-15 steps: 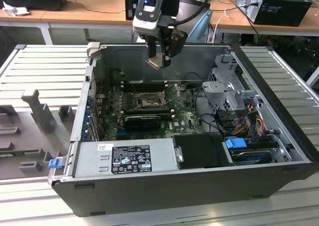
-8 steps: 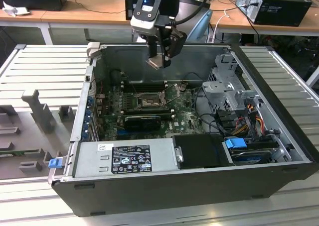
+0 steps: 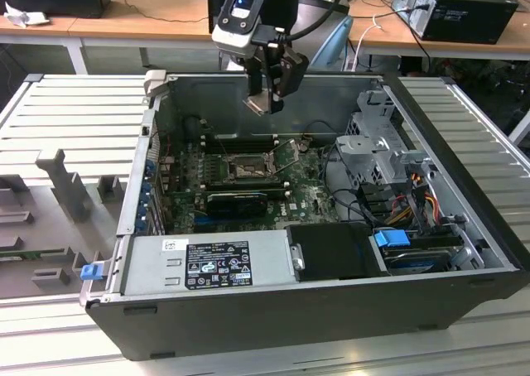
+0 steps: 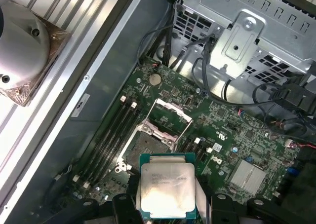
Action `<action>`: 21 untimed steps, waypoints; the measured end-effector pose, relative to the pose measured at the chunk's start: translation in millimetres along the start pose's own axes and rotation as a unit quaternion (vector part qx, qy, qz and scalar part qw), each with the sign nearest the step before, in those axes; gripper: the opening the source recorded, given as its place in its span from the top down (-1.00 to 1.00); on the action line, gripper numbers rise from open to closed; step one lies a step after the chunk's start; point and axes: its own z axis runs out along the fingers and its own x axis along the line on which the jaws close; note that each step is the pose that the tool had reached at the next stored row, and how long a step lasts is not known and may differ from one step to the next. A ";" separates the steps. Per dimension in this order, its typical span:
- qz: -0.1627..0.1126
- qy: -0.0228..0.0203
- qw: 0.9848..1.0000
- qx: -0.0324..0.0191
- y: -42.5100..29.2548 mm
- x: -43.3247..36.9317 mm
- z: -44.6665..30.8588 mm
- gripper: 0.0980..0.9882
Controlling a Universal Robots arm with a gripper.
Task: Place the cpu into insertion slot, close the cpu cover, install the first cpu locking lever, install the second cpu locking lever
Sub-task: 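Place the cpu into insertion slot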
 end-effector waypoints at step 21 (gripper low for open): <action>0.135 -0.012 0.991 -0.002 -0.1 0.0 0.8 0.03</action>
